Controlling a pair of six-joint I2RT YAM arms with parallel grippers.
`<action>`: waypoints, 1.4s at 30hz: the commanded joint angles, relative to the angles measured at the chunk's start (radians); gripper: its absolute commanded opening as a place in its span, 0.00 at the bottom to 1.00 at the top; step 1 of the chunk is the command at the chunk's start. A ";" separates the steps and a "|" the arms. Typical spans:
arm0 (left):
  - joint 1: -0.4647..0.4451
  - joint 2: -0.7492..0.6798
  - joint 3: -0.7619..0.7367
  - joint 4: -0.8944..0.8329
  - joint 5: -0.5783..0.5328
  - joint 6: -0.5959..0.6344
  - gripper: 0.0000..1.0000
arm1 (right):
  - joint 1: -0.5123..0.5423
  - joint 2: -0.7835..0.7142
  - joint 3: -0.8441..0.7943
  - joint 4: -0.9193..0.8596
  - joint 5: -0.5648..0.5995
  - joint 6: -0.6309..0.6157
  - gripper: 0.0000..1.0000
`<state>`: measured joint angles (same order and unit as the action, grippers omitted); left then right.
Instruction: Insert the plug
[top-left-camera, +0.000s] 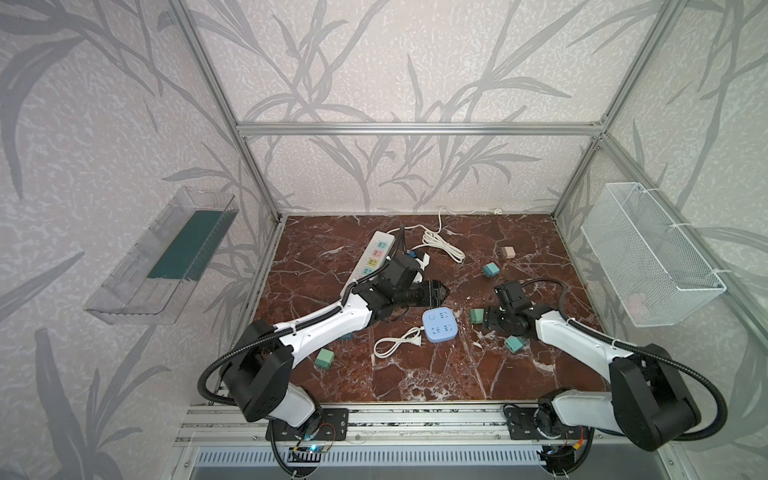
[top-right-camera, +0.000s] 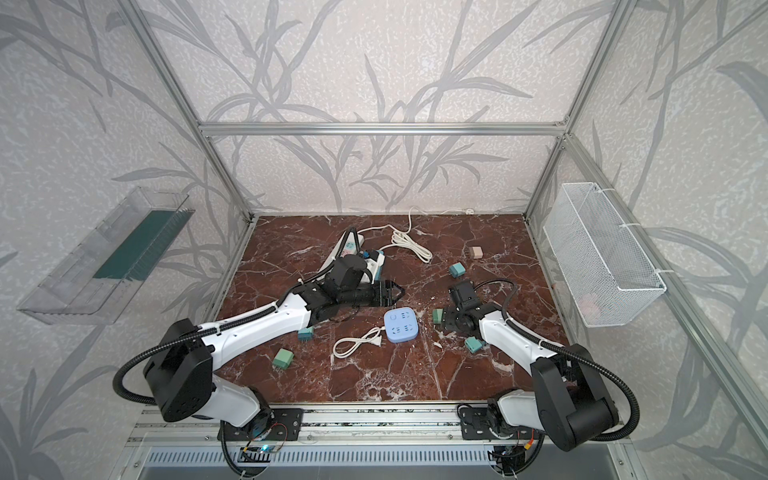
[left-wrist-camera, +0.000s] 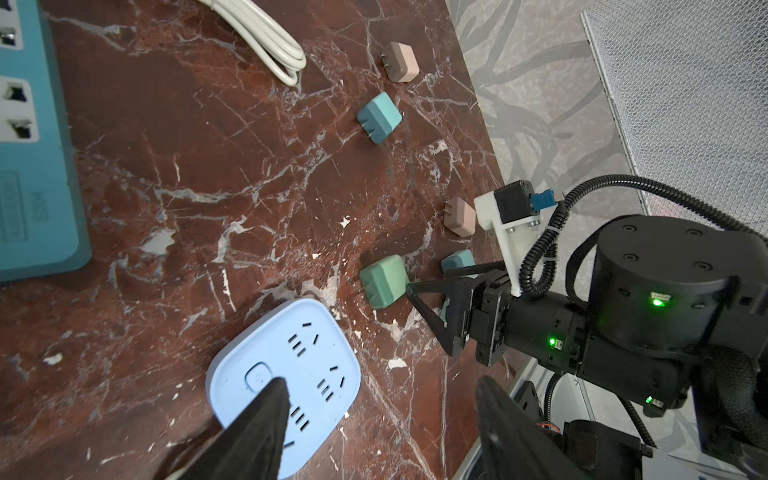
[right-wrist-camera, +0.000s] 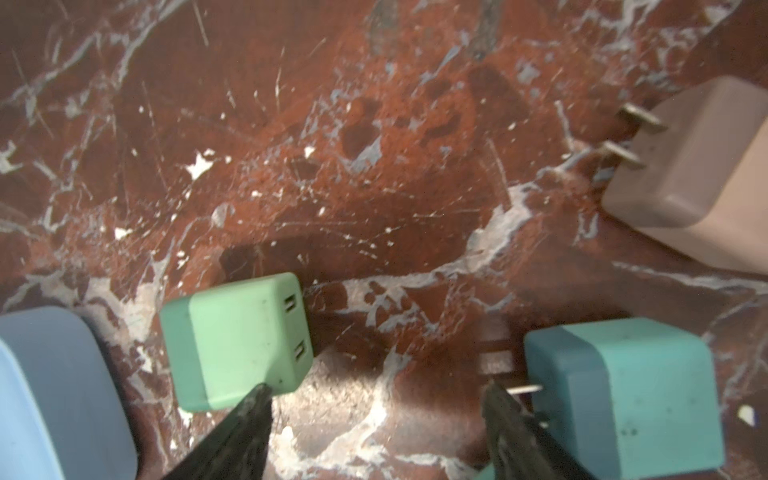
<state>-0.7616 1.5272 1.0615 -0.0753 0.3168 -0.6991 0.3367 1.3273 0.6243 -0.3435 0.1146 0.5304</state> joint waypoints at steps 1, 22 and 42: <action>0.005 0.046 0.073 -0.018 0.007 0.033 0.71 | -0.035 0.039 0.038 0.061 -0.068 -0.037 0.78; -0.138 0.606 0.786 -0.650 -0.198 0.515 0.64 | -0.181 -0.349 -0.033 -0.079 -0.130 0.002 0.69; -0.248 0.953 1.176 -0.892 -0.282 0.647 0.69 | -0.240 -0.500 -0.101 -0.078 -0.225 -0.035 0.77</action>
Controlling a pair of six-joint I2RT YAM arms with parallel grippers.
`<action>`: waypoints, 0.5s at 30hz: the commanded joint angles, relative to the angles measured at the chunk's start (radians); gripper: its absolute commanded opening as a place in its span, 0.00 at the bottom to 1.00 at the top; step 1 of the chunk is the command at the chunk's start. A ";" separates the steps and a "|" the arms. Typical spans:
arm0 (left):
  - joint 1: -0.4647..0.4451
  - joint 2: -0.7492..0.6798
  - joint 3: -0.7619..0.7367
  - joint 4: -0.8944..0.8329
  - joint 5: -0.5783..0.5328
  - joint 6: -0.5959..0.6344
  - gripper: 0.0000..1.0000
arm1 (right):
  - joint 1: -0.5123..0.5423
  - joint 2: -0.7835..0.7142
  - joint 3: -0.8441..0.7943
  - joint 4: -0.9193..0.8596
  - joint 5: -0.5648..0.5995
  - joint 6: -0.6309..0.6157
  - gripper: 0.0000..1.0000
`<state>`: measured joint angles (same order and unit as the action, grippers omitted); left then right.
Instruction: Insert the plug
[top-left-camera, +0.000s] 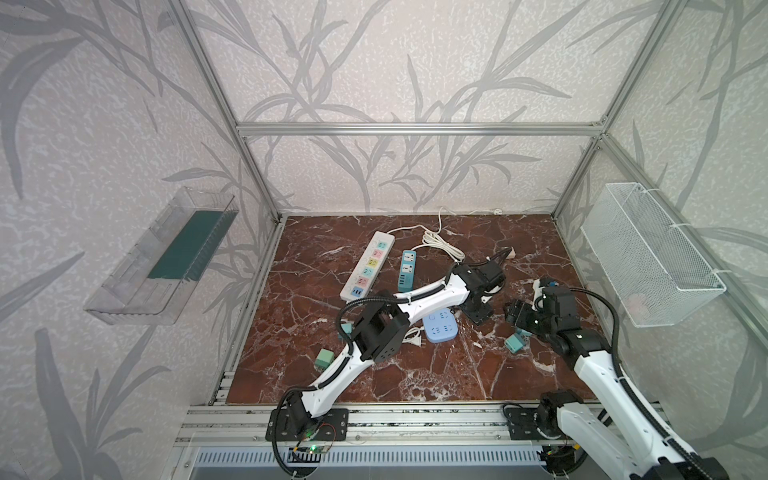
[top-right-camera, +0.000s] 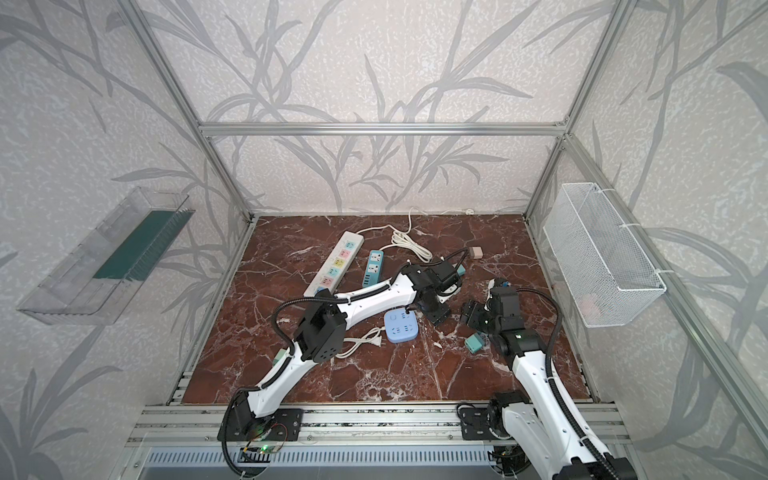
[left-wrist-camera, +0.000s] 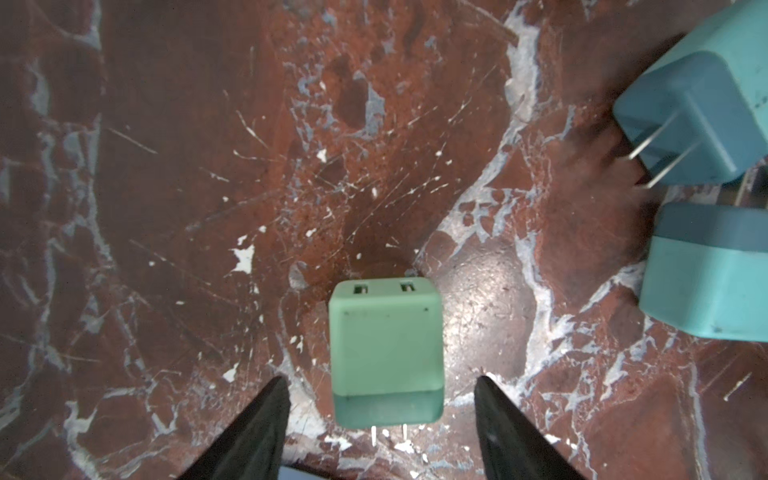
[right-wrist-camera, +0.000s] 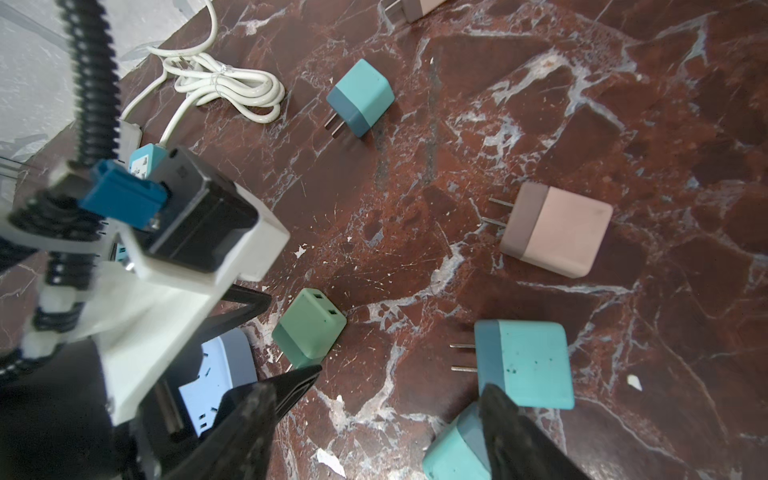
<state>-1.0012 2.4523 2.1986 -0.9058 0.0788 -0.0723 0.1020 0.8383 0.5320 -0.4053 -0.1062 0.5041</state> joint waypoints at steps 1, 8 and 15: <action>-0.007 0.035 0.042 -0.056 -0.049 0.015 0.68 | -0.005 -0.013 -0.010 -0.015 -0.006 -0.008 0.77; -0.008 0.066 0.064 -0.055 -0.056 -0.008 0.54 | -0.007 -0.037 -0.019 -0.017 -0.010 -0.008 0.76; -0.010 0.088 0.058 -0.065 -0.068 -0.034 0.45 | -0.007 -0.051 -0.020 -0.014 -0.014 -0.010 0.76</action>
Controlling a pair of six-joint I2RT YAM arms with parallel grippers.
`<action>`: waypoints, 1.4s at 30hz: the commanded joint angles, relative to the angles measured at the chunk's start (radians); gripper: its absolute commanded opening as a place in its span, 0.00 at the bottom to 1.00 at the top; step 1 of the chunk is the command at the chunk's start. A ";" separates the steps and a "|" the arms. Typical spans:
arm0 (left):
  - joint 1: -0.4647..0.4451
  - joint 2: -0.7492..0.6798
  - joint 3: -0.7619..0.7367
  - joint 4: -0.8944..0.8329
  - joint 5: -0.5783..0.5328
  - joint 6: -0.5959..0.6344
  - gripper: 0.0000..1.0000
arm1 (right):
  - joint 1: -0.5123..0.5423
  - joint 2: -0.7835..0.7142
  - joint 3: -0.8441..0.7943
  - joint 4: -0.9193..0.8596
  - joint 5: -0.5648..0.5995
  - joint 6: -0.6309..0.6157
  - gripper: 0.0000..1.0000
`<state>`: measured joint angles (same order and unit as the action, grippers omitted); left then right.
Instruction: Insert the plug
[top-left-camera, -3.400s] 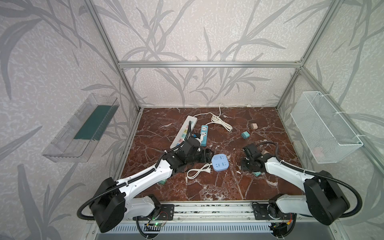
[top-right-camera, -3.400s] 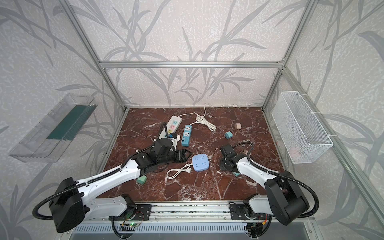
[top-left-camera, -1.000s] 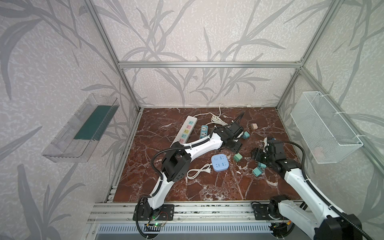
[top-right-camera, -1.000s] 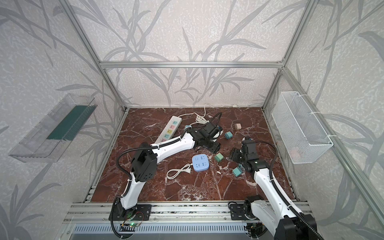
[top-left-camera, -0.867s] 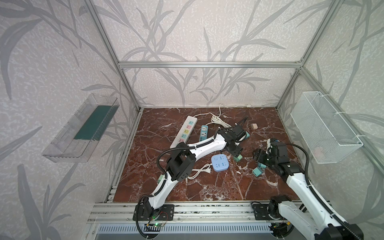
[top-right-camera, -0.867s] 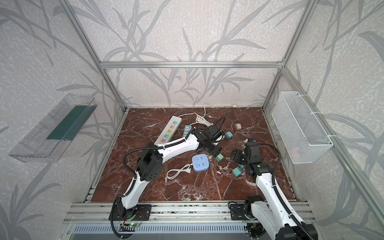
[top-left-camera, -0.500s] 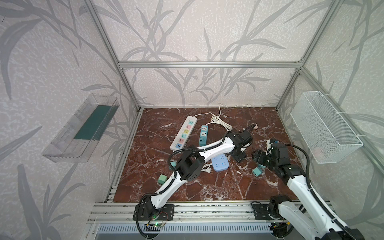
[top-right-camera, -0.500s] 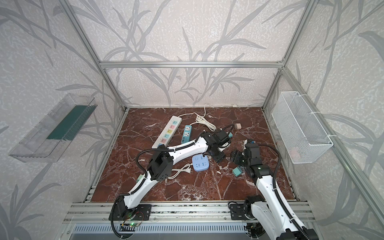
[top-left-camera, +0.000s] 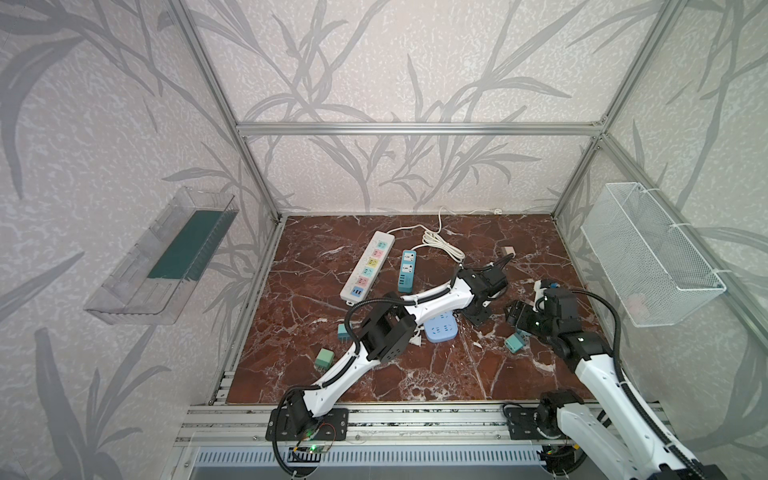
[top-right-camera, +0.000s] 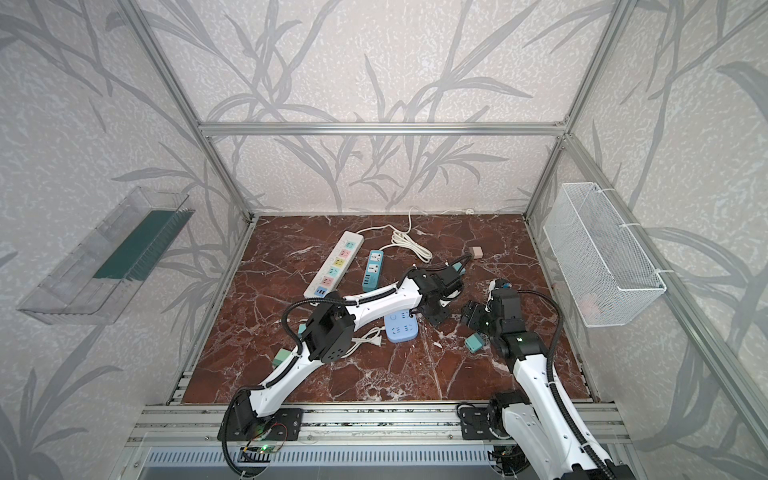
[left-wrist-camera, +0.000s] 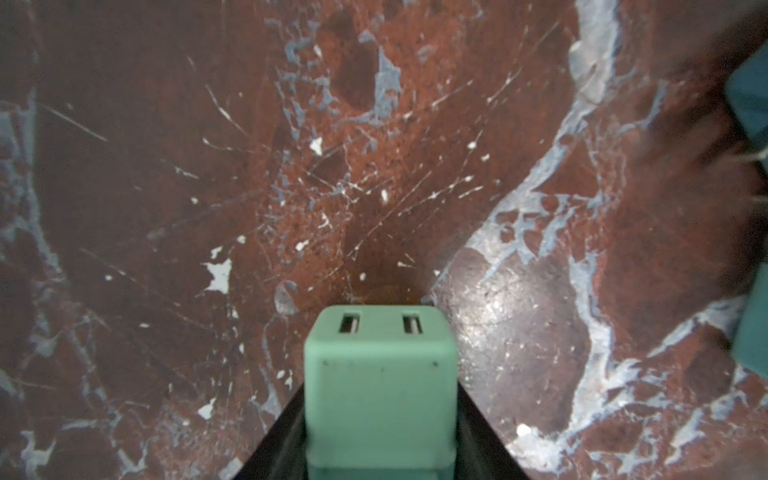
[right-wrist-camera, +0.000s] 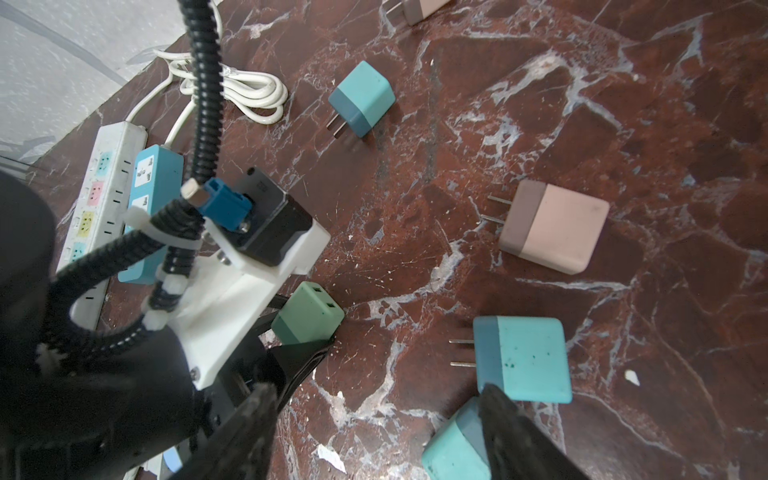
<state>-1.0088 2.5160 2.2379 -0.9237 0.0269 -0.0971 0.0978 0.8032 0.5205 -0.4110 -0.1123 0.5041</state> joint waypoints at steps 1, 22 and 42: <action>-0.006 0.020 0.011 -0.050 -0.021 -0.010 0.42 | -0.003 -0.019 -0.007 -0.012 -0.009 -0.012 0.76; -0.019 -0.688 -1.064 1.343 -0.136 0.066 0.18 | 0.000 -0.059 0.079 -0.149 -0.159 -0.058 0.66; -0.017 -0.712 -1.603 2.269 -0.061 0.258 0.15 | 0.321 0.208 0.458 -0.278 -0.139 -0.190 0.55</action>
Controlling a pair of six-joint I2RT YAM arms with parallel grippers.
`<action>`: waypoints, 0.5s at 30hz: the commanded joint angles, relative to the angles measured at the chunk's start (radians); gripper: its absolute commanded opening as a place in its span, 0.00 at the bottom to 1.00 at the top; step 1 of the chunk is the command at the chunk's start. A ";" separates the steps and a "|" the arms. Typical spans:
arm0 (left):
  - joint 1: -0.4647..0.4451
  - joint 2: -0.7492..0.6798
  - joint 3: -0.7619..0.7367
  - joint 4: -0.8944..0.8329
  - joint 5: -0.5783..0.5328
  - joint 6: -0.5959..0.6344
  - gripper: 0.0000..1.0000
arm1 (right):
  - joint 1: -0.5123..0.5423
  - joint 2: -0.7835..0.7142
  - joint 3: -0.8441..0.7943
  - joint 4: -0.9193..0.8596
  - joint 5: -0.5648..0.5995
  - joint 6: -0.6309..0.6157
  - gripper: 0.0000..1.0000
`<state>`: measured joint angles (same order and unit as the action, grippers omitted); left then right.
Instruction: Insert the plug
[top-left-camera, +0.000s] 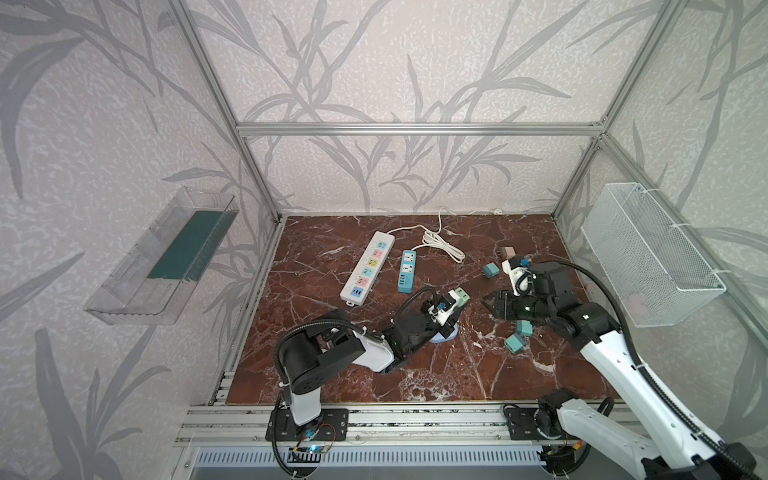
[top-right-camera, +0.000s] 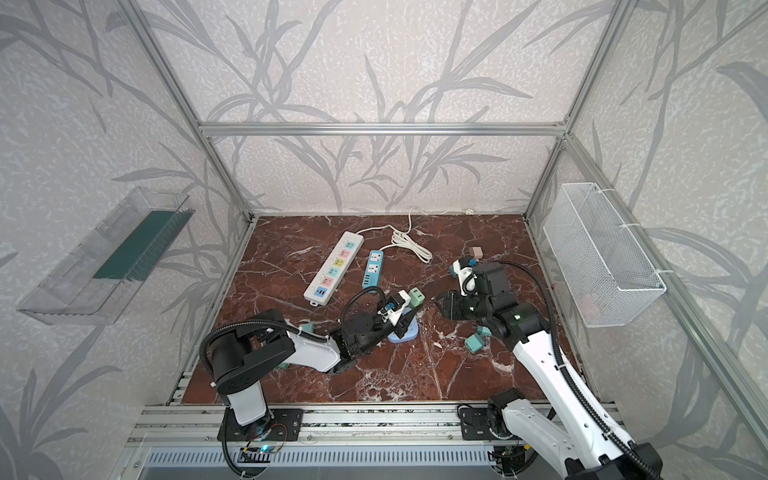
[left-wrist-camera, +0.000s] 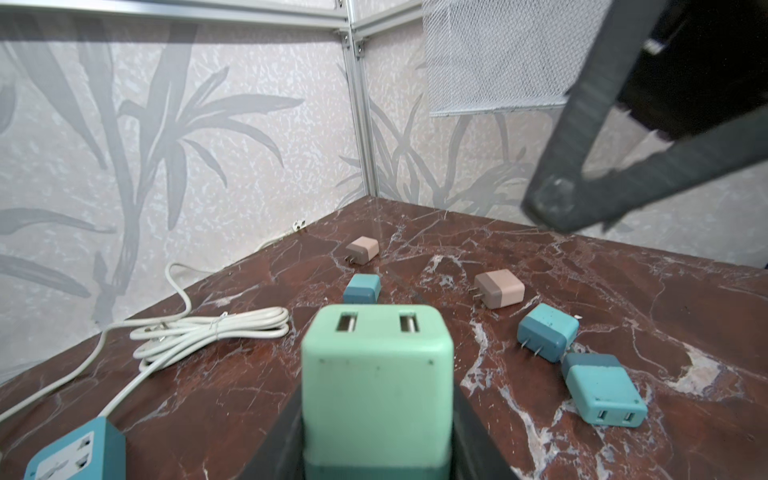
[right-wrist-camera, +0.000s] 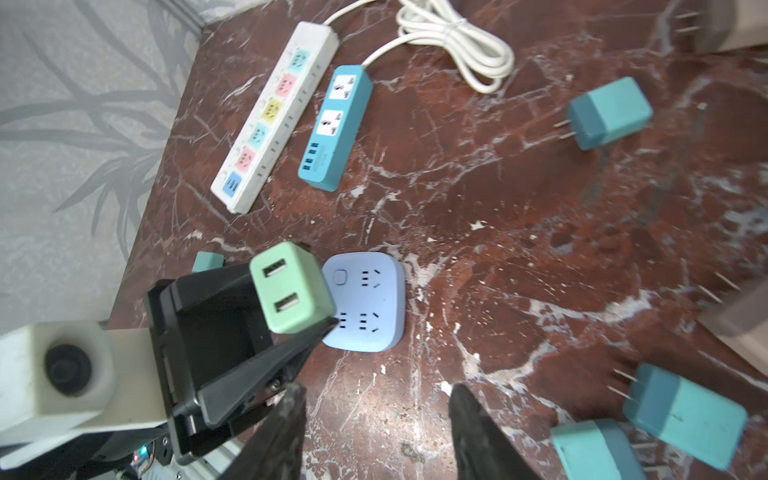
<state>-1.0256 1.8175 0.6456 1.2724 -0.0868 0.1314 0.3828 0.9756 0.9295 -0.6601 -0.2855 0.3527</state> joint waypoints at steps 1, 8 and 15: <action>0.000 -0.016 -0.013 0.064 0.061 0.027 0.15 | 0.047 0.058 0.064 -0.022 0.031 -0.039 0.55; 0.000 -0.011 -0.029 0.075 0.087 -0.007 0.13 | 0.112 0.180 0.128 -0.010 0.036 -0.038 0.50; 0.003 -0.009 -0.029 0.067 0.137 -0.015 0.13 | 0.132 0.233 0.129 -0.026 0.026 -0.069 0.45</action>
<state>-1.0256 1.8175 0.6197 1.2877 0.0051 0.1184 0.5095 1.1946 1.0313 -0.6582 -0.2634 0.3111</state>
